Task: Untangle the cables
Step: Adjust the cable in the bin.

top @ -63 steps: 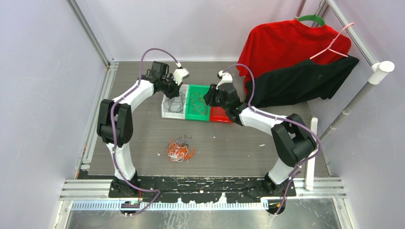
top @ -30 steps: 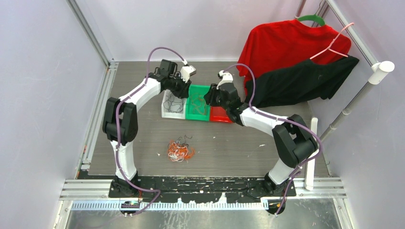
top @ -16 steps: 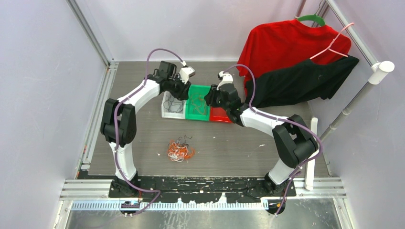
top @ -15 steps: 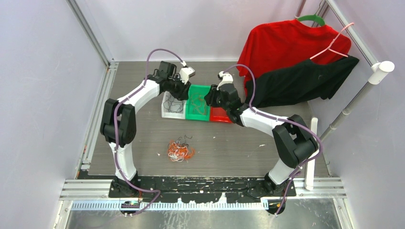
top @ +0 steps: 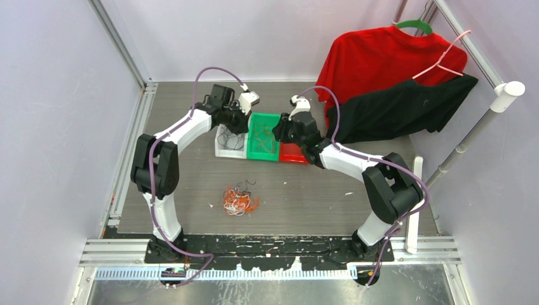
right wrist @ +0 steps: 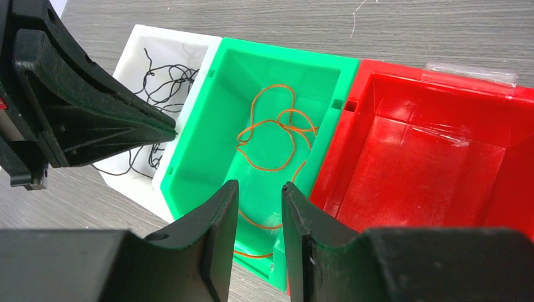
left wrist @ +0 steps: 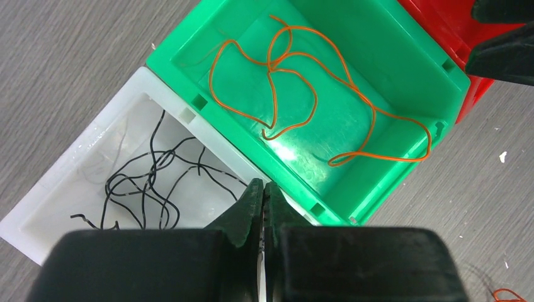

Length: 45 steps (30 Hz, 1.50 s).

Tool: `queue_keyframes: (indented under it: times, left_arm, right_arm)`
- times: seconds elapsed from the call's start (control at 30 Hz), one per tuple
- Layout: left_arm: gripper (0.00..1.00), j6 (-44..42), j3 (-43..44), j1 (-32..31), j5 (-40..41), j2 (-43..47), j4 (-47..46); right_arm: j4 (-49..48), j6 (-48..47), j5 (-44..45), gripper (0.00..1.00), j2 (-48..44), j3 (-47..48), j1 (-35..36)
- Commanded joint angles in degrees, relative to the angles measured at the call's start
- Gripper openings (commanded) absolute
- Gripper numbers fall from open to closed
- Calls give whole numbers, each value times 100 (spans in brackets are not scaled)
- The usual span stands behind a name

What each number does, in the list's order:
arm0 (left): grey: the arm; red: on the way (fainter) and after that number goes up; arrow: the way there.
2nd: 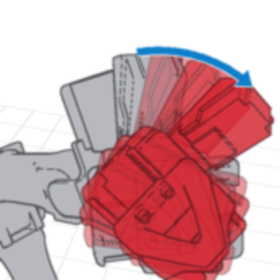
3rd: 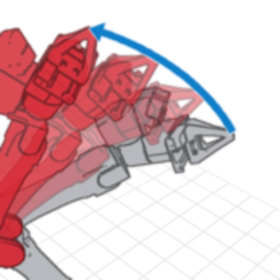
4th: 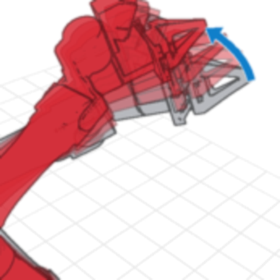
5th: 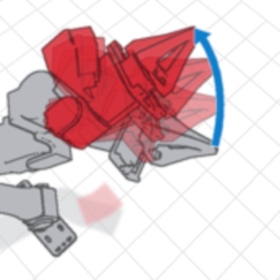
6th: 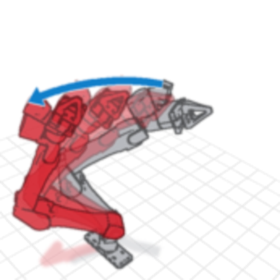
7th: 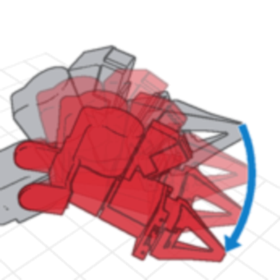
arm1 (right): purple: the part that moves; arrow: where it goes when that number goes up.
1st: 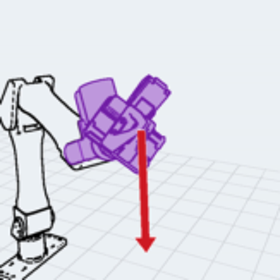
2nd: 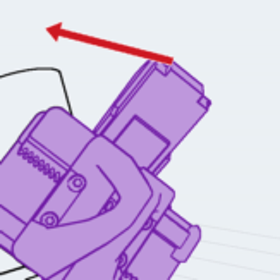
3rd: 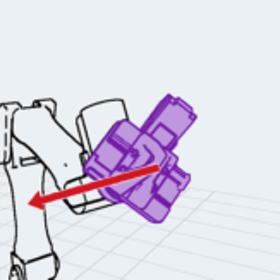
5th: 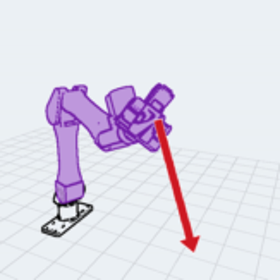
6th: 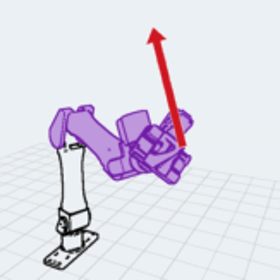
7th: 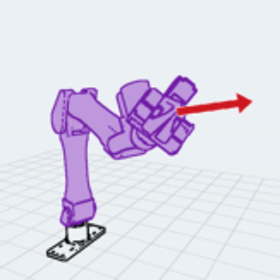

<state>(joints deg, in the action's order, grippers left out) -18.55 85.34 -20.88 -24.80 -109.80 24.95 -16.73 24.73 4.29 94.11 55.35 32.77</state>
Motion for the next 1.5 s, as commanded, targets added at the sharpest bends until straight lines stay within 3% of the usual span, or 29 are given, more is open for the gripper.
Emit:
queue_keyframes:
  times: [0.0, 0.37, 0.87, 0.9, 0.97, 1.03, 1.13, 1.47]
  left_arm:
    - [0, -49, -89, -8, 177, 160, -201]
    - [0, -167, -165, 217, 948, 290, -610]
    - [0, -288, -210, 170, 821, -76, -814]
    - [3, -295, -218, 170, 803, -79, -805]
    - [27, -260, -207, 166, 665, -58, -710]
    - [40, -252, -170, 167, 444, 7, -549]
    - [54, -428, 7, 205, -2, 129, -158]
    - [86, -932, 1093, 368, -266, 252, 1476]
  right_arm:
    - [-340, -37, 149, 37, -364, -47, -25]
    - [-405, -30, 142, 37, -375, -119, -26]
    - [-347, -74, 177, 37, -380, -109, -29]
    - [-341, -80, 170, 37, -369, -94, -26]
    - [-316, -78, 151, 37, -343, -54, -26]
    - [-261, -78, 121, 37, -324, 8, -28]
    - [-226, -93, 99, 37, -312, 58, -32]
    - [-59, -169, 17, 37, -434, 135, -30]
